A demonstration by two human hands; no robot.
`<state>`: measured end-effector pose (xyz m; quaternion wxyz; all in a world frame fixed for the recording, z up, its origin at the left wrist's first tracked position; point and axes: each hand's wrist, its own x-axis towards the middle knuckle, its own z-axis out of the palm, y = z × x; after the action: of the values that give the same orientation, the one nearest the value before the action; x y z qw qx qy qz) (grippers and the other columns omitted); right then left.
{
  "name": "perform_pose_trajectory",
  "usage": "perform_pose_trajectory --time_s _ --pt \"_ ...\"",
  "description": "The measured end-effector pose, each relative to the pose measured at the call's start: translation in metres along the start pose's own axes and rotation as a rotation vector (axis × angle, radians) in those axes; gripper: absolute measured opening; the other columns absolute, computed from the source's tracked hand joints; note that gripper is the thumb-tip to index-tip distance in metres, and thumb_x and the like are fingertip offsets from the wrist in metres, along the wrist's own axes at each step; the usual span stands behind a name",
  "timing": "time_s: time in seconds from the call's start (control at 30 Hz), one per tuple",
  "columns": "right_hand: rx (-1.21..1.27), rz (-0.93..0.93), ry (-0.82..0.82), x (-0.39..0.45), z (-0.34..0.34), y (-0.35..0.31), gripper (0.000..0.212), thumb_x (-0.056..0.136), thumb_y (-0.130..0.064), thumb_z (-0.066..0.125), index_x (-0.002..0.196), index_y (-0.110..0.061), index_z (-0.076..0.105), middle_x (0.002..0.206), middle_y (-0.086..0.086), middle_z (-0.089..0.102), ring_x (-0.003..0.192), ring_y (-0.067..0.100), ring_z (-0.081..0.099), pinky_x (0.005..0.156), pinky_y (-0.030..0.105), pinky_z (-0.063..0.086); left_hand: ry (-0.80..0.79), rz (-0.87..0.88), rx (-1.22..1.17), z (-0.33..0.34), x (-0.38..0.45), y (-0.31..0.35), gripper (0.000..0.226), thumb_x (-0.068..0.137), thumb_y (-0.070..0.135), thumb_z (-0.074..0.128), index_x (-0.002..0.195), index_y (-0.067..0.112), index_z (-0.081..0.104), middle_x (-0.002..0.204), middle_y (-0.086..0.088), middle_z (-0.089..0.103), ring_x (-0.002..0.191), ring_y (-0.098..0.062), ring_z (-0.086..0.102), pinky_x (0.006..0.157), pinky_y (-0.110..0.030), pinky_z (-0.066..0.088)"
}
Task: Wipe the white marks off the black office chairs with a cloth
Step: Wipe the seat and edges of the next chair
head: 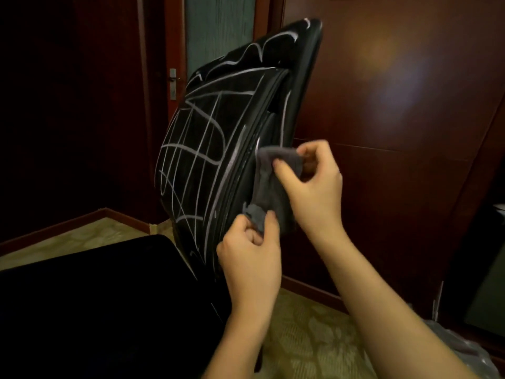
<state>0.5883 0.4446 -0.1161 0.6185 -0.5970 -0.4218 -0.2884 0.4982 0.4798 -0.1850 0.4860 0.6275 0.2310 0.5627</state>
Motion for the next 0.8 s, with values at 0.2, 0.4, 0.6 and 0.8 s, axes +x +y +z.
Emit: perform_pose_trajectory --time_s 0.2,0.4,0.6,0.8 --pt "0.087 0.009 -0.012 -0.009 0.003 0.011 0.016 0.089 -0.016 0.070 0.092 -0.020 0.054 0.087 -0.004 0.060 0.083 0.009 0.059 0.074 0.028 0.047 0.016 0.010 0.076 0.006 -0.004 -0.001 0.042 0.090 0.028 0.069 0.057 0.018 0.046 0.039 0.005 0.045 0.040 -0.011 0.046 0.049 -0.018 0.034" --pt "-0.031 -0.050 -0.024 -0.005 -0.005 0.013 0.017 0.086 -0.016 0.074 0.090 -0.016 0.057 0.087 -0.001 0.063 0.082 0.011 0.062 0.071 0.030 0.051 0.009 0.089 0.078 0.004 0.002 -0.001 0.044 0.089 0.026 0.070 0.057 0.022 0.040 0.046 0.012 0.051 0.042 -0.011 0.045 0.053 -0.030 0.041" --pt "-0.179 -0.092 0.000 0.079 -0.009 -0.023 0.028 0.082 -0.036 0.073 0.089 -0.014 0.058 0.082 -0.005 0.061 0.077 0.011 0.057 0.069 0.036 0.051 0.010 0.158 0.005 0.021 0.043 0.047 0.037 0.093 0.037 0.063 0.064 0.019 0.048 0.046 0.002 0.054 0.060 -0.032 0.059 0.075 -0.050 0.052" --pt "-0.062 -0.064 0.073 0.037 0.001 -0.005 0.020 0.085 -0.024 0.073 0.087 -0.019 0.054 0.084 0.001 0.062 0.077 0.015 0.060 0.070 0.040 0.051 0.018 0.177 0.113 0.017 0.028 0.033 0.047 0.090 0.026 0.069 0.057 0.022 0.036 0.041 0.009 0.047 0.043 -0.011 0.043 0.061 -0.038 0.041"
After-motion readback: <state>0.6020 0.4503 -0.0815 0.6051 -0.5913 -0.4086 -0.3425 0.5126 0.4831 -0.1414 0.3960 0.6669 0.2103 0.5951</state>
